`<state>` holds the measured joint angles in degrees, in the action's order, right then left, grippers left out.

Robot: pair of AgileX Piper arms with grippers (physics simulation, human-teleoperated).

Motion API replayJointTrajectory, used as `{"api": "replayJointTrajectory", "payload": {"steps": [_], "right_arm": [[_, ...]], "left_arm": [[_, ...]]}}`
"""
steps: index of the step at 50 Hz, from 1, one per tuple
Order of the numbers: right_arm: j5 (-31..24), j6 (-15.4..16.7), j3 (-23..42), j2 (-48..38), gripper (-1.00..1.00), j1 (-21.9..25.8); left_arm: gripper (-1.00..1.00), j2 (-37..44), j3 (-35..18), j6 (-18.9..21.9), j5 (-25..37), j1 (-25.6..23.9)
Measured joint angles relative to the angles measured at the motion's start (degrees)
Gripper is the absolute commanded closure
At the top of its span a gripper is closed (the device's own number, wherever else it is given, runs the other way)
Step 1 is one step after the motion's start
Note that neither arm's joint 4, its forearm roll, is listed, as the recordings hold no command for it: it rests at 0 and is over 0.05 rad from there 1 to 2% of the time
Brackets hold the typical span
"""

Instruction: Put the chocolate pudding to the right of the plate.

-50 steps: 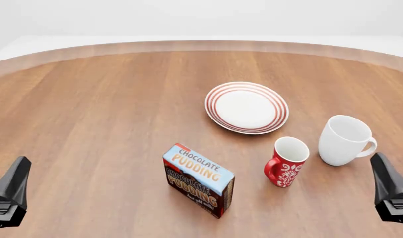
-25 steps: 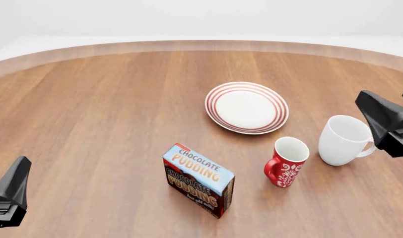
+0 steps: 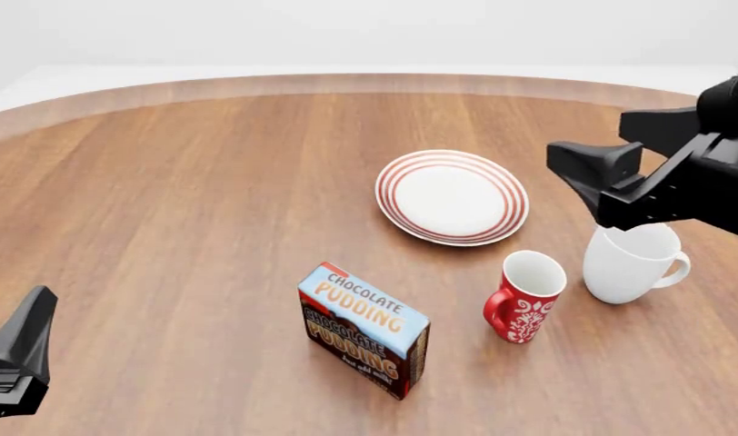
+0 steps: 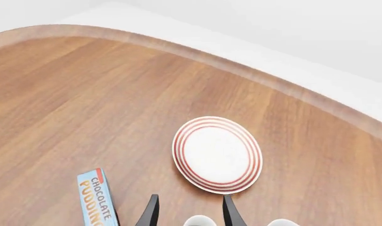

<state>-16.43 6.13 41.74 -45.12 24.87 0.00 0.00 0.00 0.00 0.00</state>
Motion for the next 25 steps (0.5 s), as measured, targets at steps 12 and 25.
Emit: {"api": "replayJointTrajectory", "payload": {"steps": [12,25], "right_arm": [[-3.63,3.28,4.88,-7.43,-1.0,4.07],[-5.61,3.26,9.83,-14.19,-1.0,8.16]], "left_arm": [[-1.0,0.0,0.0,0.0,0.0,0.0],[-1.0,0.0,0.0,0.0,0.0,0.0]]}}
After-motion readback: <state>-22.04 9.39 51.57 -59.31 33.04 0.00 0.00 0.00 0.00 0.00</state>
